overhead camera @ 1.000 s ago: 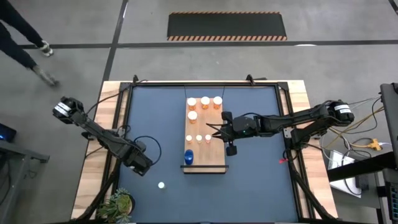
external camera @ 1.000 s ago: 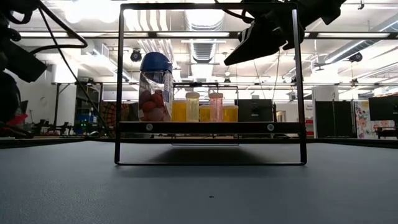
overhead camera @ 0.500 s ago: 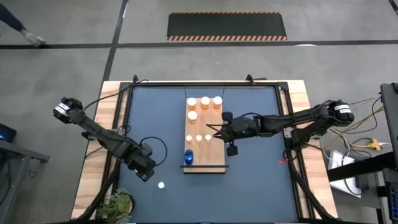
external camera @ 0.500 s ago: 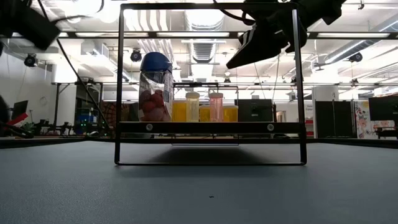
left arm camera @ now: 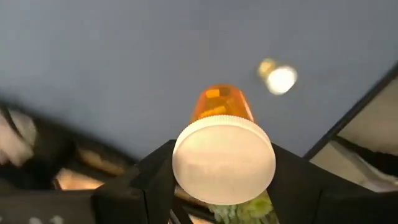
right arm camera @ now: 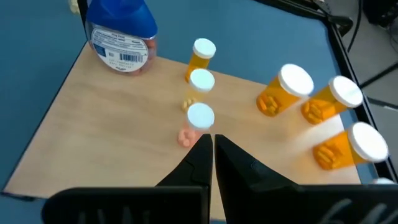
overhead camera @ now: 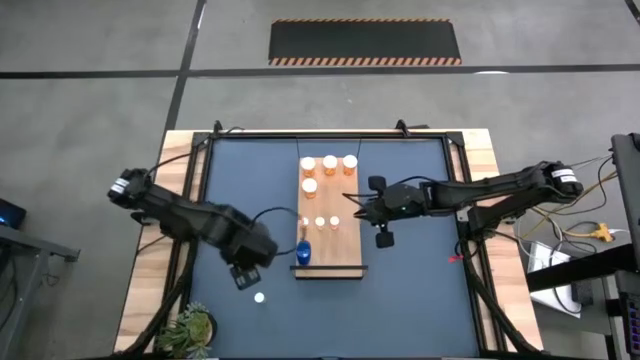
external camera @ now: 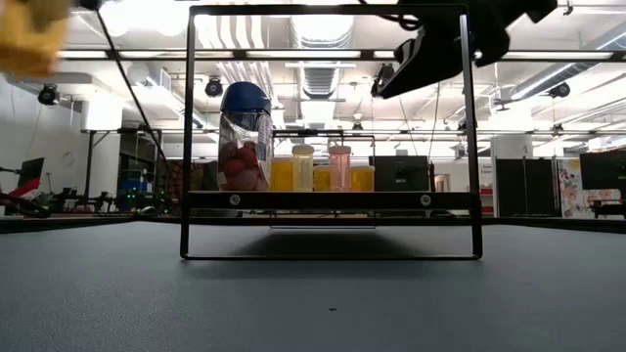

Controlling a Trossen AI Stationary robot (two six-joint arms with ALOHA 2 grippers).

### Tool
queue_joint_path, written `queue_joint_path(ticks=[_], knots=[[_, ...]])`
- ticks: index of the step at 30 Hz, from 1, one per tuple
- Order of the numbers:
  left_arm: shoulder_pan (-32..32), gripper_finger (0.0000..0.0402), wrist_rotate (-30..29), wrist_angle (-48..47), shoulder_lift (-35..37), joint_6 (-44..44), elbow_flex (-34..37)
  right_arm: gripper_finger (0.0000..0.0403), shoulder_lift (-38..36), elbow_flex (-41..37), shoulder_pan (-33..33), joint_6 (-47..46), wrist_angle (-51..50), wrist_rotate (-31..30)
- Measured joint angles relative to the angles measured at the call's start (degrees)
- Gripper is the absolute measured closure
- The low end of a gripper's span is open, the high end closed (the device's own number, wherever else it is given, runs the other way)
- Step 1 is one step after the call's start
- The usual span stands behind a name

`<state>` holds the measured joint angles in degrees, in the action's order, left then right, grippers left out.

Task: Pick and place medicine bottles onto shelf by color
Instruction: Put the big orange pill bottle on the shelf aligned with the big orange pill bottles

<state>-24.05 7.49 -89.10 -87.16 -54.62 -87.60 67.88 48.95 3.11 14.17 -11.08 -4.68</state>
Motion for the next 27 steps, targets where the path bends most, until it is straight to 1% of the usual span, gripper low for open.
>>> queue_joint_path(ticks=[3, 7, 11, 15, 21, 27], knots=[[3.09, 0.0209, -2.71, -0.75, -3.50, 9.86, -6.04, 0.0394, -2.01, -0.17, 0.00, -1.47, -2.10, 0.03], [7.69, 0.0209, -8.34, -0.80, -6.87, 22.81, -13.46, 0.0394, -4.05, -1.82, 0.00, -2.23, -2.65, 0.10], [12.42, 0.0208, -12.26, -0.90, -9.31, 33.61, -20.30, 0.0394, -6.23, -3.79, 0.00, -3.41, -2.47, 0.10], [17.22, 0.0208, -17.15, 0.37, -12.06, 43.65, -25.29, 0.0394, -8.37, -4.99, 0.00, -4.34, -2.63, 0.10], [24.20, 0.0208, -17.67, 7.52, -16.92, 55.20, -27.12, 0.0394, -11.71, -5.20, 0.00, -5.36, -5.17, 0.08], [29.30, 0.0208, -17.31, 15.36, -22.43, 63.77, -27.14, 0.0394, -14.12, -5.56, 0.00, -5.66, -6.85, 0.08]])
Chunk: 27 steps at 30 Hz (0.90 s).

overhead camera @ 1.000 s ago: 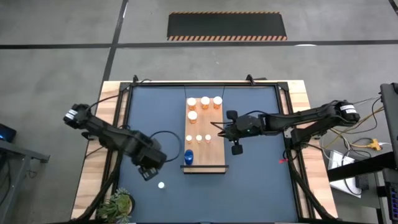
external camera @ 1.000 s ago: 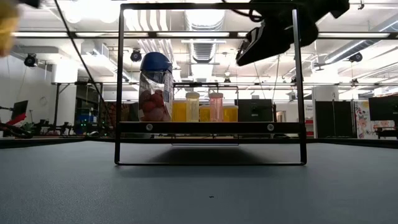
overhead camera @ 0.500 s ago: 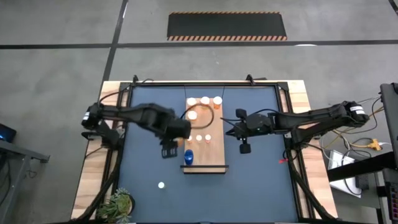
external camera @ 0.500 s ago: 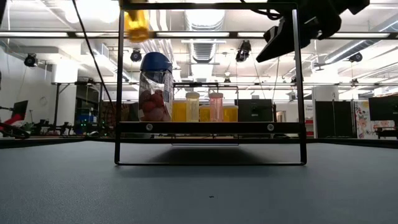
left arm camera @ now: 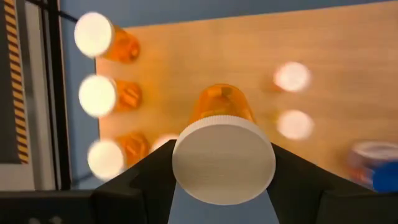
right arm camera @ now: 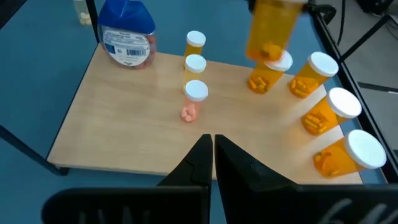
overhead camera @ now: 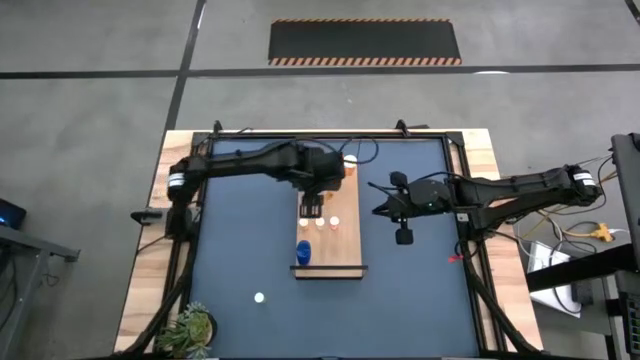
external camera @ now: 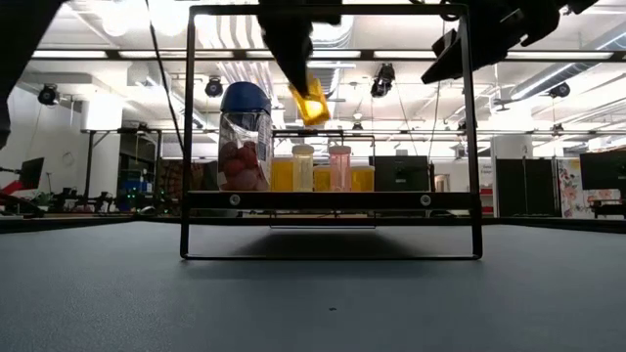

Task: Pick and place medicine bottles onto shelf by color
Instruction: Put the big orange pill bottle on the shelf aligned with the big orange pill bottles

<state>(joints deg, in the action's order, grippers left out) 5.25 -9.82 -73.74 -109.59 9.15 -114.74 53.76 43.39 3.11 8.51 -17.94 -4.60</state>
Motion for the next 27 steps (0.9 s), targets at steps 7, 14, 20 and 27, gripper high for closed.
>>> queue_joint_path(ticks=[7, 14, 20, 27], knots=[[3.39, 0.0208, 0.84, 5.94, -4.85, 3.71, 0.00, 0.0394, -1.27, -1.61, 0.00, -1.24, 0.17, 0.00], [4.64, 0.0208, 2.20, 9.62, -7.32, 3.35, 0.50, 0.0394, -1.23, -2.81, 0.00, -2.64, 0.38, -0.02], [4.82, 0.0208, 2.27, 10.49, -9.40, 3.34, 0.92, 0.0394, -1.21, -3.03, 0.00, -2.78, 0.64, 0.00], [4.93, 0.0207, 2.27, 12.50, -10.43, 3.33, 1.44, 0.0394, -1.21, -3.05, 0.00, -2.99, 0.64, -0.02]])
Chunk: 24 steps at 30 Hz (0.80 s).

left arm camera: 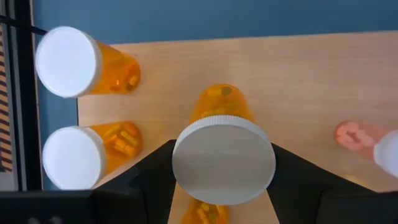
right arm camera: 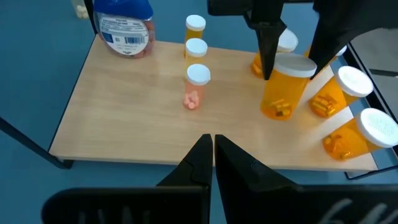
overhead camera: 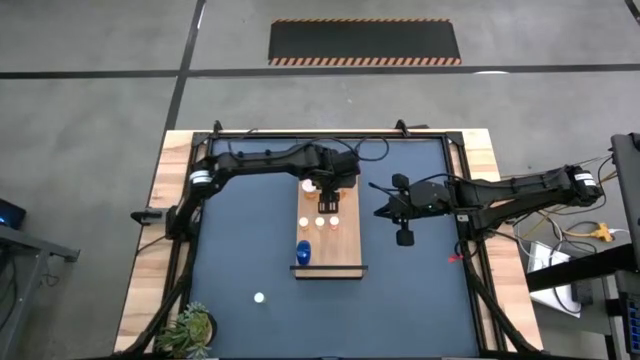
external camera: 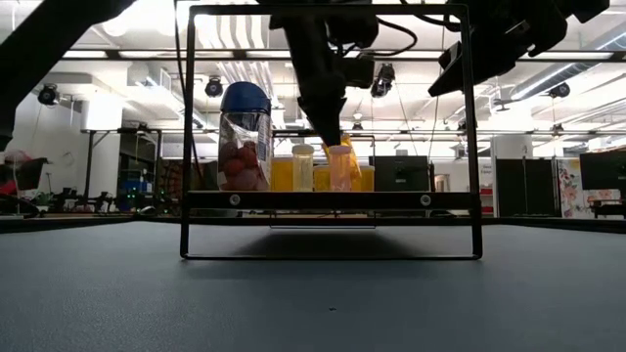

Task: Pick and place medicine bottles onto shelf by color
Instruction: Put the big orange pill bottle on the shelf aligned with the big orange pill bottles

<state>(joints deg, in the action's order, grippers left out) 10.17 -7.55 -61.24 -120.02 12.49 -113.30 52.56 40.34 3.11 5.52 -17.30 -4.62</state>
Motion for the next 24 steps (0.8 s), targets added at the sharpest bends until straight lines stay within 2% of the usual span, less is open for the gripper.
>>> queue_joint_path(ticks=[16, 24], knots=[[0.00, 0.0205, 0.74, 0.82, -0.38, 0.15, 0.42, 0.0394, 0.00, 0.00, 0.00, -1.18, -0.02, 0.00], [0.31, 0.0161, 1.33, 2.22, -0.38, 0.45, 1.95, 0.0394, 0.00, 0.00, 0.00, -1.20, -0.02, 0.00]])
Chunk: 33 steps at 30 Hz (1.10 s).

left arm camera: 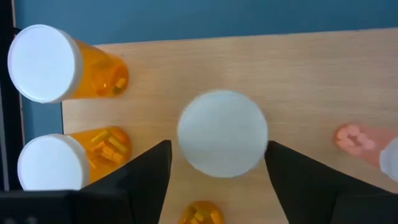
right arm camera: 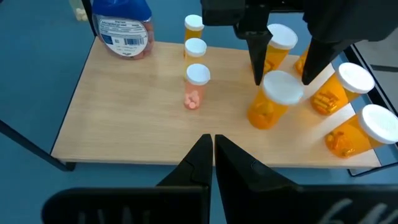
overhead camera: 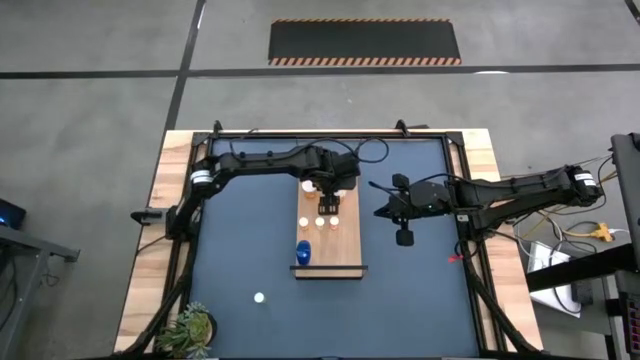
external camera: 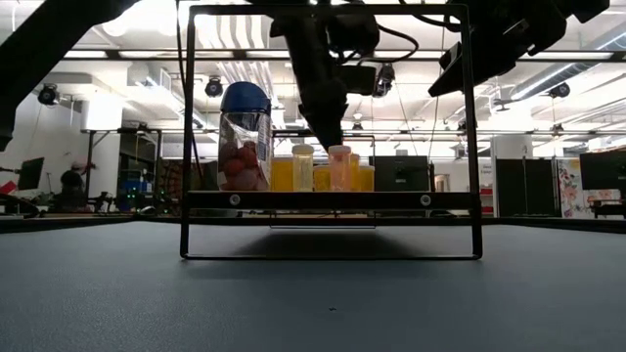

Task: Pick and place medicine bottles onto shelf by color
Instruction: Put the big orange pill bottle on the shelf aligned with the big orange pill bottles

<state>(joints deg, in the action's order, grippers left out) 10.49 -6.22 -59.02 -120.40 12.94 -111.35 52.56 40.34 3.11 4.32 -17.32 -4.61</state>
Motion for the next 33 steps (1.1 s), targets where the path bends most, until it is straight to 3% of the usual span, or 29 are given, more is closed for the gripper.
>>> queue_joint_path(ticks=[8, 15, 21, 28, 33], knots=[[-0.19, 0.0148, -0.02, -1.50, 1.11, 1.40, -0.30, 0.0394, 0.02, -0.01, 0.00, -2.08, 0.14, -0.02], [-2.90, 0.0148, -0.28, 0.77, 11.76, 1.42, 3.95, 0.0394, 0.13, -3.05, -0.04, -3.03, 9.16, -0.39], [-8.41, 0.0148, -0.09, 20.27, 27.10, 2.82, 22.62, 0.0394, 0.51, -4.86, -0.02, -6.32, 12.78, -6.31], [-10.88, 0.0148, 2.32, 46.26, 44.67, 6.83, 49.60, 0.0394, 4.98, -7.22, -0.12, -5.99, 26.87, -6.70], [-10.94, 0.0148, 3.70, 65.41, 55.92, 10.64, 65.70, 0.0394, 10.40, -2.19, -0.93, -5.88, 27.27, -7.55]])
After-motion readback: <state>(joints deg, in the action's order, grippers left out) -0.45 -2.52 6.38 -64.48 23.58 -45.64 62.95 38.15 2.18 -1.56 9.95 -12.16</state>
